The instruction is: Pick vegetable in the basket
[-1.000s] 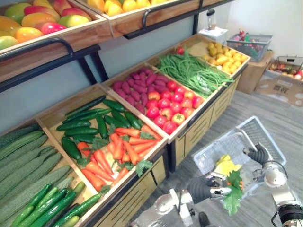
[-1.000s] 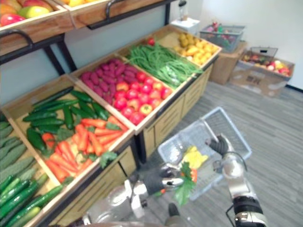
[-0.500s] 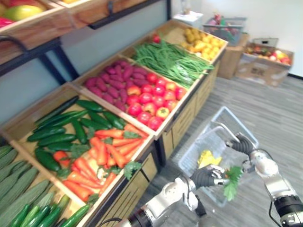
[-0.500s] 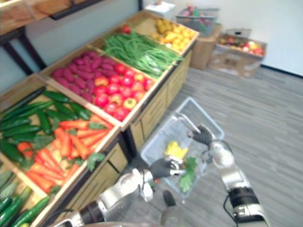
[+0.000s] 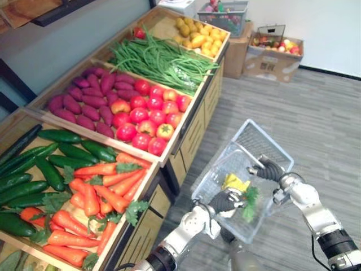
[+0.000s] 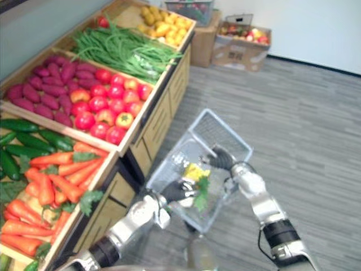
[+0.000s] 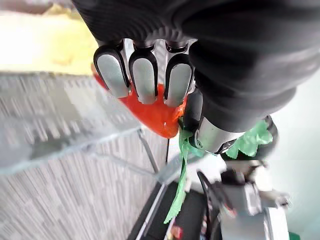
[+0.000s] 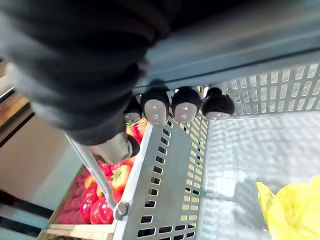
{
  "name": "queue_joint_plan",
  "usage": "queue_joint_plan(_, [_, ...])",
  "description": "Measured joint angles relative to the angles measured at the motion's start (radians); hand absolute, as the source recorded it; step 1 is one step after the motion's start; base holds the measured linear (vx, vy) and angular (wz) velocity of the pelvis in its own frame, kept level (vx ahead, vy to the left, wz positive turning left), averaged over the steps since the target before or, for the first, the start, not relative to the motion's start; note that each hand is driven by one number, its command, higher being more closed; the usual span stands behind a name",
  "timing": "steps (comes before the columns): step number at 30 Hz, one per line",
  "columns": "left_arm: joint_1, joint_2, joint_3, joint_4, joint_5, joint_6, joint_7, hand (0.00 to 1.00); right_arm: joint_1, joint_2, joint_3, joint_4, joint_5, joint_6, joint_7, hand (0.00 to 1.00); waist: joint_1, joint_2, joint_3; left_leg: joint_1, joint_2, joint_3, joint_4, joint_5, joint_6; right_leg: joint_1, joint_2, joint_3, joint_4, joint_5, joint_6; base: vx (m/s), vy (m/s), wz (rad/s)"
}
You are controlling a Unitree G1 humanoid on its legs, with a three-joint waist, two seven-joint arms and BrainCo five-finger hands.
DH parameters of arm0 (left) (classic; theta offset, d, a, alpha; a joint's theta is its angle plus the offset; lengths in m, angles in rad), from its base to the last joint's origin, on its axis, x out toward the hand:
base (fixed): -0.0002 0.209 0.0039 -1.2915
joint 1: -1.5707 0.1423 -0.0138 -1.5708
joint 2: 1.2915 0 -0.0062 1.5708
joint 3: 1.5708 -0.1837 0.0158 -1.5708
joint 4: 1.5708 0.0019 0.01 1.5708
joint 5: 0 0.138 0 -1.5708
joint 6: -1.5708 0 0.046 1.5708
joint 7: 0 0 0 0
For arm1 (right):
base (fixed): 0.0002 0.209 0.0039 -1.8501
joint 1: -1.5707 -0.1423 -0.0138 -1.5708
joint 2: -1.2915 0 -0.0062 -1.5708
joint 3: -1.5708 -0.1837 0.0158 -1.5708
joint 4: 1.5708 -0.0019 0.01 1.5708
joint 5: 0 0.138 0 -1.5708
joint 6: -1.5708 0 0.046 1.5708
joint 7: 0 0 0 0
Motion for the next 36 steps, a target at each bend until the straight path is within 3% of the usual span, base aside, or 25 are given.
queue_joint_plan(7, [-0.128,-0.055,0.097,0.232,0.274,-0.003,0.135,0.0,0.068,0.044,0.023,-0.067,0.056,-0.008,0.02,1.0,-0.017,-0.033,0.021,-0.002,-0.002,0.0,0.001,-0.002,0.0,0.0,-0.008,0.002,-0.001,0.007,0.008,-0.05,-0.057,0.01])
queue_joint_plan(11, [-0.168,-0.075,0.121,0.289,0.392,0.005,0.203,0.0,0.109,0.043,0.04,-0.104,0.088,-0.017,0.019,1.0,-0.024,-0.038,0.024,-0.009,-0.001,0.0,0.001,-0.002,-0.001,-0.01,-0.007,0.003,-0.002,0.007,0.009,-0.01,-0.032,-0.03])
queue_joint_plan(17, [-0.196,-0.082,0.155,0.294,0.518,0.023,0.299,0.0,0.136,0.041,0.041,-0.103,0.128,-0.031,-0.005,1.0,-0.025,-0.038,0.025,-0.023,-0.002,-0.013,-0.003,-0.001,0.0,-0.016,-0.02,-0.013,-0.006,0.009,0.009,-0.01,-0.017,0.06])
queue_joint_plan(20, [-0.139,-0.08,0.146,0.139,0.598,0.033,0.303,0.0,0.184,0.058,0.002,-0.1,0.153,-0.059,-0.025,1.0,-0.023,-0.038,0.025,-0.054,-0.001,-0.065,-0.004,0.001,0.004,-0.014,-0.043,-0.059,-0.01,0.009,0.009,-0.04,-0.043,0.42])
queue_joint_plan(23, [0.076,-0.033,0.145,-0.215,0.638,-0.014,0.262,0.0,0.237,0.139,-0.103,-0.044,0.146,-0.1,-0.048,1.0,-0.013,-0.035,0.024,-0.073,0.009,-0.132,-0.002,0.007,0.012,0.016,-0.063,-0.12,-0.024,0.009,0.009,-0.05,-0.07,0.6])
queue_joint_plan(25, [0.19,0.011,0.164,-0.393,0.639,-0.065,0.249,0.0,0.264,0.167,-0.151,0.013,0.143,-0.121,-0.057,1.0,0.012,-0.031,0.022,-0.082,0.012,-0.17,0.0,0.01,0.016,0.034,-0.073,-0.155,-0.026,0.009,0.009,-0.06,-0.078,0.64])
queue_joint_plan(26, [0.255,0.022,0.201,-0.489,0.643,-0.12,0.255,0.0,0.278,0.193,-0.158,0.049,0.132,-0.132,-0.074,1.0,0.022,-0.025,0.012,-0.097,0.01,-0.201,-0.001,0.014,0.023,0.041,-0.081,-0.182,-0.028,0.009,0.009,-0.05,-0.061,0.57])
queue_joint_plan(27, [0.285,0.025,0.238,-0.527,0.649,-0.144,0.262,0.0,0.281,0.206,-0.167,0.079,0.123,-0.137,-0.087,1.0,0.03,-0.02,0.005,-0.106,0.008,-0.218,-0.002,0.016,0.025,0.043,-0.087,-0.197,-0.028,0.009,0.009,-0.06,-0.064,0.7])
queue_joint_plan(28, [0.331,0.023,0.338,-0.572,0.66,-0.179,0.283,0.0,0.29,0.221,-0.193,0.145,0.103,-0.137,-0.111,1.0,0.049,-0.007,-0.008,-0.112,0.003,-0.244,-0.008,0.021,0.03,0.054,-0.099,-0.221,-0.032,0.008,0.009,-0.04,-0.044,0.66])
queue_joint_plan(29, [0.371,0.024,0.443,-0.576,0.66,-0.199,0.326,0.0,0.301,0.22,-0.218,0.219,0.061,-0.136,-0.138,1.0,0.069,0.009,-0.024,-0.116,-0.008,-0.272,-0.024,0.031,0.035,0.067,-0.112,-0.248,-0.038,0.007,0.009,-0.03,-0.038,0.68])
queue_joint_plan(32, [0.466,0.032,0.662,-0.557,0.657,-0.203,0.44,0.0,0.309,0.235,-0.286,0.404,-0.014,-0.127,-0.196,1.0,0.094,0.018,-0.049,-0.148,-0.039,-0.358,-0.074,0.07,0.048,0.078,-0.15,-0.329,-0.037,-0.009,0.003,-0.02,-0.049,0.82])
queue_joint_plan(36, [0.565,0.042,0.744,-0.458,0.659,-0.214,0.516,0.0,0.314,0.262,-0.401,0.57,-0.047,-0.109,-0.291,1.0,0.117,0.018,-0.06,-0.196,-0.058,-0.496,-0.115,0.126,0.057,0.112,-0.182,-0.473,-0.036,-0.023,-0.011,-0.02,-0.06,1.09])
